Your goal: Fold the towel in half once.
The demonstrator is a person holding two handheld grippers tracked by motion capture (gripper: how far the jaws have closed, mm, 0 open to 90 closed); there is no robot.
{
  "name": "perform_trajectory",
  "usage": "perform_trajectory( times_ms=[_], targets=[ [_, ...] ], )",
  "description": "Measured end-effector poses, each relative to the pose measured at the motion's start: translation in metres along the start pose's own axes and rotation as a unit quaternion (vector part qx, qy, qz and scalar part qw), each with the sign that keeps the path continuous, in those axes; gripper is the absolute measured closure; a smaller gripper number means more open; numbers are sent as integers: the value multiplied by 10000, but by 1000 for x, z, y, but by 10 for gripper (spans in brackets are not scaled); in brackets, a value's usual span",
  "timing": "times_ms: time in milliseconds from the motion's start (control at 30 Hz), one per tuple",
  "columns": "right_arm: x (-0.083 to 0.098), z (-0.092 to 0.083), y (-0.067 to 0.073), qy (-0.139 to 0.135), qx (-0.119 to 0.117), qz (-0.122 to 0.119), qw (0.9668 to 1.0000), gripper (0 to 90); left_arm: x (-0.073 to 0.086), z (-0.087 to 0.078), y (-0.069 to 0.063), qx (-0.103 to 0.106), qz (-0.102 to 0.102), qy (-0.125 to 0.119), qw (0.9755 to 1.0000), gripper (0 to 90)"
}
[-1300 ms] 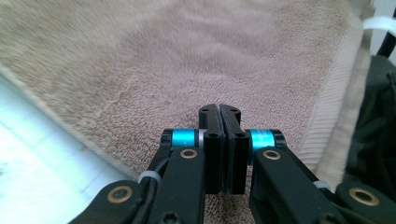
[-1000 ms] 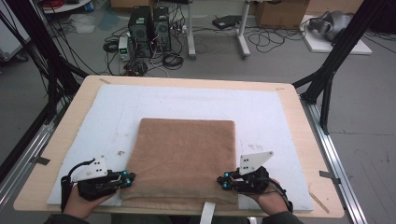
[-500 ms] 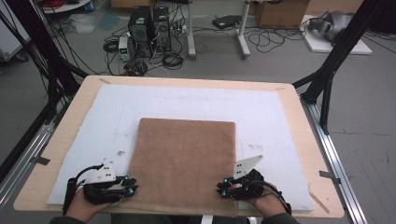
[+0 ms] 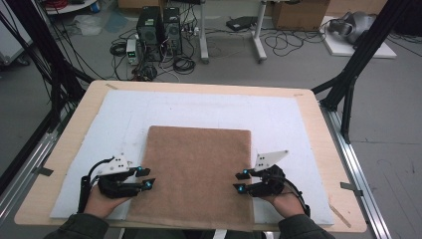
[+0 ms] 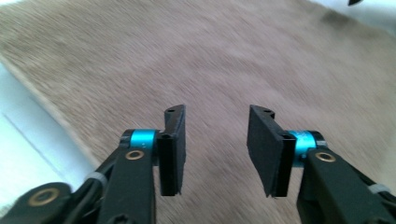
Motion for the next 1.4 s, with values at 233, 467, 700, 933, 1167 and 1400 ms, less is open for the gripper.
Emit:
perform_trajectory(
  times_ms=[233, 467, 700, 933, 1167, 1400],
  targets=[
    [-20, -4, -20, -211, 274, 130, 9993, 456, -8, -1, 16, -258, -188, -156, 9994, 520],
    [-35, -3, -32, -316, 370, 226, 9986, 398, -10, 0, 30, -480, -311, -103, 9983, 480],
    [-55, -5, -52, -260, 617, 165, 9976, 401, -35, 3, 53, -642, -258, -89, 9976, 469],
    [-78, -7, -84, -221, 803, 323, 9960, 410, -61, 17, 88, -831, -274, -120, 9961, 480],
    [-63, 5, -122, 3, 1130, 846, 9900, 397, -54, 47, 122, -707, -678, 83, 9952, 472],
    [-50, 28, -132, 412, 1226, 802, 9883, 503, -36, 71, 125, -698, -497, 706, 9938, 651]
  ],
)
Point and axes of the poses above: each handheld gripper's, and its own axes: z roughly forward along the jaws, x roughly out of its underside, y roughly to its left, the point moved 4 cm from there along z, roughly forward along the jaws, and after that the axes turned 8 degrees about z, right-handed, at the moved point
